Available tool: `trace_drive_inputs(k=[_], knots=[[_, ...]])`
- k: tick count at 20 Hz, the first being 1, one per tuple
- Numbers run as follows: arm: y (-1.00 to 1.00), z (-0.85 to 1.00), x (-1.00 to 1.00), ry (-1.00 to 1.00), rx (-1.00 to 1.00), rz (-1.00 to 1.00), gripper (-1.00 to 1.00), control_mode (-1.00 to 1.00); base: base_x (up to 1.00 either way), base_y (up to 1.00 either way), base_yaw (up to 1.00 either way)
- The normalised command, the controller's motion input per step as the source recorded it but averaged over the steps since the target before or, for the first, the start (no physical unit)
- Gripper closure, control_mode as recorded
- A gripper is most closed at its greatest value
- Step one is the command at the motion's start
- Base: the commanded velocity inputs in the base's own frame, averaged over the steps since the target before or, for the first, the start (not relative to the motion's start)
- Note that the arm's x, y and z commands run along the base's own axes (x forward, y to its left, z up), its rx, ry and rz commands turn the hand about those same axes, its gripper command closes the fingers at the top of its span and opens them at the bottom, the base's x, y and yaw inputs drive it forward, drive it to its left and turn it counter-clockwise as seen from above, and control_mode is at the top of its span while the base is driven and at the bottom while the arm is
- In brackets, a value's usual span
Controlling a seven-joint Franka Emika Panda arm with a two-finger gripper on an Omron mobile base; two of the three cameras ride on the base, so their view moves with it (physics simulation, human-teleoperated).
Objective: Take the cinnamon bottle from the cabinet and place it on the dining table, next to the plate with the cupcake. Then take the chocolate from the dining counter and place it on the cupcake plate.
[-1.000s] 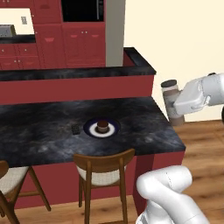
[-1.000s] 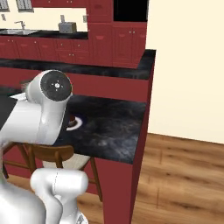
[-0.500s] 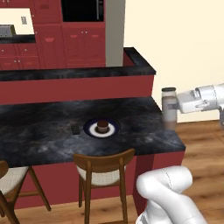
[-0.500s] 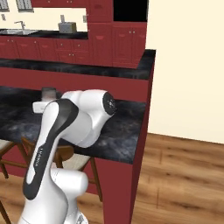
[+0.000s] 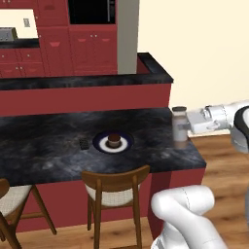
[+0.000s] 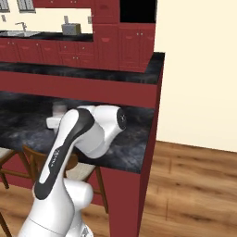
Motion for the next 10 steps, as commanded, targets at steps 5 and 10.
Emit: trace_drive_inputs(k=[5,10], knots=[[-0.02,-0.33,0.34,-0.16,0.0,0.01,1.0,-1.0,0.0,0.0,0.0],[-0.04,-0.29,0.49,-0.11,0.0,0.04,1.0,-1.0,0.0,0.0,0.0]])
